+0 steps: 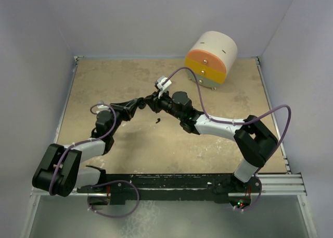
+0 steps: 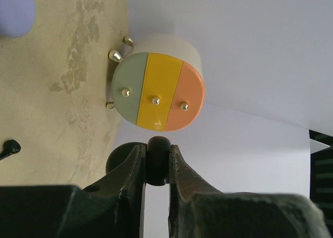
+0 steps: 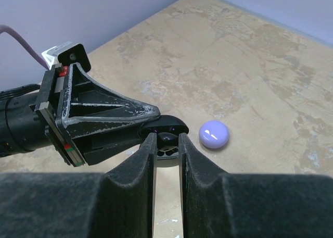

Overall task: Insert the wireless bluetooth earbuds into the charging case
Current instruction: Adjust the earbud with the charging case.

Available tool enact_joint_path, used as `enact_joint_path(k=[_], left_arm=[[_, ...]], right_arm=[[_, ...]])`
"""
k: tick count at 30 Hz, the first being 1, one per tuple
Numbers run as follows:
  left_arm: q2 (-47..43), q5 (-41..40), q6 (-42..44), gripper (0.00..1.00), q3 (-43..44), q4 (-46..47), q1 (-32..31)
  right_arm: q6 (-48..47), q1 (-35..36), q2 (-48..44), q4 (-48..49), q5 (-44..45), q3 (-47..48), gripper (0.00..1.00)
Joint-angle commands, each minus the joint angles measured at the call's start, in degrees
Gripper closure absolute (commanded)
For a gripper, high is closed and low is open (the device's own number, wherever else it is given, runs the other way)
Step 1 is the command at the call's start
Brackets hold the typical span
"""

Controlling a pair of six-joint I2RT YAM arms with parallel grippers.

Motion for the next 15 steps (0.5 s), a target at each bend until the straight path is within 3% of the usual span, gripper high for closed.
enact_joint_path(k=[1,15], left_arm=[[-0.23,0.23,-0.35,1.0,2.95,3.39,0.02],[0.69,0.73,-0.07,1.0,4.2,3.51,-0.46]], right_arm=[[-0.93,0.05,-2.09,1.65,0.09,2.09,0.79],[-1.19,0.05,-1.59,1.2,-0.2,2.64,0.8]])
